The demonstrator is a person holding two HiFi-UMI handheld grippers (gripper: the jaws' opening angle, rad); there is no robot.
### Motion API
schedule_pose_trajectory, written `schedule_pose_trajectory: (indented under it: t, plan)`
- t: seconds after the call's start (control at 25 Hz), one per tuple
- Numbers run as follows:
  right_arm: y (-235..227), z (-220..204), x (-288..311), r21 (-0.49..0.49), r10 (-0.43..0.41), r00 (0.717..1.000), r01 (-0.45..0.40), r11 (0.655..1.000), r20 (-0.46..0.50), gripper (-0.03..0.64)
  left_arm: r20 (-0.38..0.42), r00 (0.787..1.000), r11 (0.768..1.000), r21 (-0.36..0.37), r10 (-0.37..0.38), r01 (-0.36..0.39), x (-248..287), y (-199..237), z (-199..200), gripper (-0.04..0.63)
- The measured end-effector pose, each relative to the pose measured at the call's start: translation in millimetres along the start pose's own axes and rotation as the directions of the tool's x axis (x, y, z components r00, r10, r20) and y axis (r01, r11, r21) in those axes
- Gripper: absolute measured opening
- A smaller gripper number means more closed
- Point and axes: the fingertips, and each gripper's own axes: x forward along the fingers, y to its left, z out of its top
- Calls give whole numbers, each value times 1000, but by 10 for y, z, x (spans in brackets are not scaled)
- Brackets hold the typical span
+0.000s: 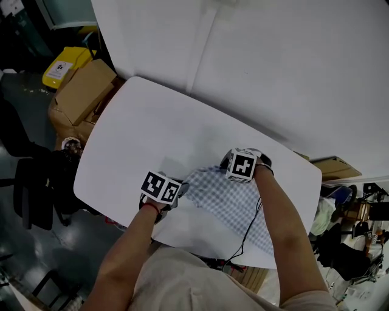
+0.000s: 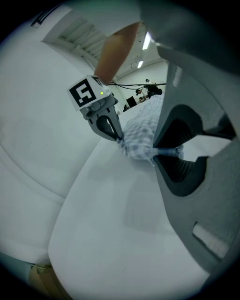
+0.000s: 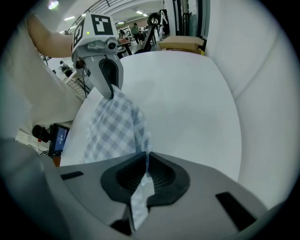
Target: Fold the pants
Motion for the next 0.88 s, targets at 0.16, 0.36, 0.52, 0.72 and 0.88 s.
schedule_pose_trajectory:
  t: [0.16, 0.36, 0.52, 0.72, 0.88]
  plan:
    - [-44, 85, -377, -2, -79, 991, 79, 997, 106, 32, 69, 998, 998, 64, 0, -4, -229, -194, 143, 51]
    - [-118, 160, -911, 5, -227, 945, 232, 973, 234, 32, 123, 992, 975, 214, 40, -66, -492, -542, 311, 51]
    - [-215, 275, -1458, 18, -390, 851, 410, 912, 351, 32, 150, 985, 935, 332, 80, -126, -644, -832, 456, 50]
    - [-64, 196, -1921, 43, -505, 736, 547, 836, 451, 32, 180, 971, 862, 454, 158, -224, -795, -1104, 538, 49]
    - [308, -232, -1694, 57, -494, 758, 522, 851, 426, 32, 138, 966, 803, 537, 219, -259, -541, -1226, 299, 49]
